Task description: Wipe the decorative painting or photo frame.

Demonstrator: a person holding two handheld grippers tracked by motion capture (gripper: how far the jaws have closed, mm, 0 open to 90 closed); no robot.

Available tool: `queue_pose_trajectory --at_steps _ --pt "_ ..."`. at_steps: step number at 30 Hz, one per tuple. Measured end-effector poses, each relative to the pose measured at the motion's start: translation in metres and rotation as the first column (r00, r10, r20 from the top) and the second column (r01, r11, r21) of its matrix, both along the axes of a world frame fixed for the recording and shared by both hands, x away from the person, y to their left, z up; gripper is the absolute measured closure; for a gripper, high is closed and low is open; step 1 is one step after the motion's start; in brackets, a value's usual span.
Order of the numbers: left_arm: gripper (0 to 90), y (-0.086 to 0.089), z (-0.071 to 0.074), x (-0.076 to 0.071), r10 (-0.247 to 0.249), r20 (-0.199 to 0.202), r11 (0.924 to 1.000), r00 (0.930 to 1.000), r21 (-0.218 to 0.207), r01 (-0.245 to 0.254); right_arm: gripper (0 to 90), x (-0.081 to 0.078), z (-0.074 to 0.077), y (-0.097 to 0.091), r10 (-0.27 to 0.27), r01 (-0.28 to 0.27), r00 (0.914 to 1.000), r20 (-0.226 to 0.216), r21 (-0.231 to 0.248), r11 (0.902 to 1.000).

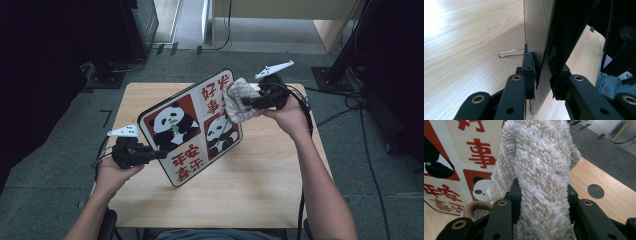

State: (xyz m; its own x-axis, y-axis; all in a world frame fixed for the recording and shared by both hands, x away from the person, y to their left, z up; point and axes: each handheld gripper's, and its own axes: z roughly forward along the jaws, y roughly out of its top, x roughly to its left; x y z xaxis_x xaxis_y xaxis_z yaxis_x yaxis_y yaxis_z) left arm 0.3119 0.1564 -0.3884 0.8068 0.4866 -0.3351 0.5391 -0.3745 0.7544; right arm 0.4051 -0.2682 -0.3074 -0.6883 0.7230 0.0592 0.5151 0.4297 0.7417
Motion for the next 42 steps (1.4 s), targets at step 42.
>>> queue_pose_trajectory --at_steps 42 --pt "77.7 0.003 -0.001 -0.001 0.026 -0.013 0.9995 0.9996 -0.015 -0.026 63.5 -0.014 -0.062 -0.009 0.005 -0.001 0.9948 -0.102 0.035 0.9994"
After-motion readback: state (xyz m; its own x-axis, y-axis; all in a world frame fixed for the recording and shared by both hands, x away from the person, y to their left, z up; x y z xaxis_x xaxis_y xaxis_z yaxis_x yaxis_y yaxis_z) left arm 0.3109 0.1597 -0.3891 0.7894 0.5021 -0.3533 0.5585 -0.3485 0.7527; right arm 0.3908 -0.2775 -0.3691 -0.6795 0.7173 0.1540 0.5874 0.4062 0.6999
